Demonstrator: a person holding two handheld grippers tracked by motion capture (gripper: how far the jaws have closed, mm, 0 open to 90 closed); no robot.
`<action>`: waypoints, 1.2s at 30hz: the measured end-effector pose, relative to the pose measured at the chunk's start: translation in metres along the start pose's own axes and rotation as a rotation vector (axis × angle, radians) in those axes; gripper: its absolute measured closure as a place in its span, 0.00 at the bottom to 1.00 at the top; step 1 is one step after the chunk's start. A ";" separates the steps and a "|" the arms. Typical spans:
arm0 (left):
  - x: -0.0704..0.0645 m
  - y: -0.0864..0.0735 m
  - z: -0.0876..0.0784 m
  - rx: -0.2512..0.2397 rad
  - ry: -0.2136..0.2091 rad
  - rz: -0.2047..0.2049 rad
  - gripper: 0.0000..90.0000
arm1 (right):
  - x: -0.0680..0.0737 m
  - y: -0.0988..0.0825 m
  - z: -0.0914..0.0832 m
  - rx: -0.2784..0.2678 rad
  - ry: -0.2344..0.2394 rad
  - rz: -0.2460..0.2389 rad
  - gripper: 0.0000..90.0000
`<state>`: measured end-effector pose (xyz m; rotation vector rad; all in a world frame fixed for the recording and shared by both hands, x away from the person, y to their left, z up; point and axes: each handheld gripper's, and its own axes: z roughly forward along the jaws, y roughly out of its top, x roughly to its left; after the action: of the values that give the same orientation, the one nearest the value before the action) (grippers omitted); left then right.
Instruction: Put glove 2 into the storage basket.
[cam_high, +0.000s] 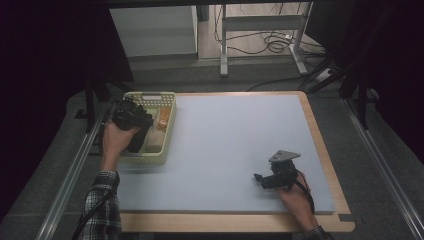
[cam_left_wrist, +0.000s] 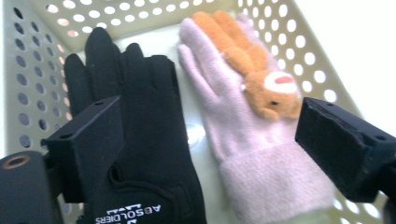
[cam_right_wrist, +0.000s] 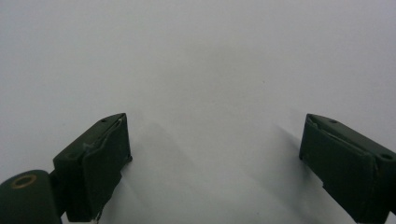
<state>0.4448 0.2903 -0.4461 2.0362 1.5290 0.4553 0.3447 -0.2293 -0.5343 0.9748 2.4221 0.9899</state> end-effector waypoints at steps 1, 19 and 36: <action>0.000 0.000 -0.002 -0.007 -0.003 0.001 0.08 | 0.000 0.000 0.000 0.000 0.000 0.000 0.09; -0.019 -0.005 -0.023 -0.090 -0.071 0.067 0.03 | 0.000 0.000 0.000 0.001 0.000 0.000 0.09; -0.051 -0.010 -0.031 -0.131 -0.115 0.172 0.03 | 0.000 0.000 0.000 0.001 -0.001 -0.001 0.09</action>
<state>0.4041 0.2504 -0.4247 2.0619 1.2300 0.4823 0.3447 -0.2293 -0.5343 0.9742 2.4223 0.9886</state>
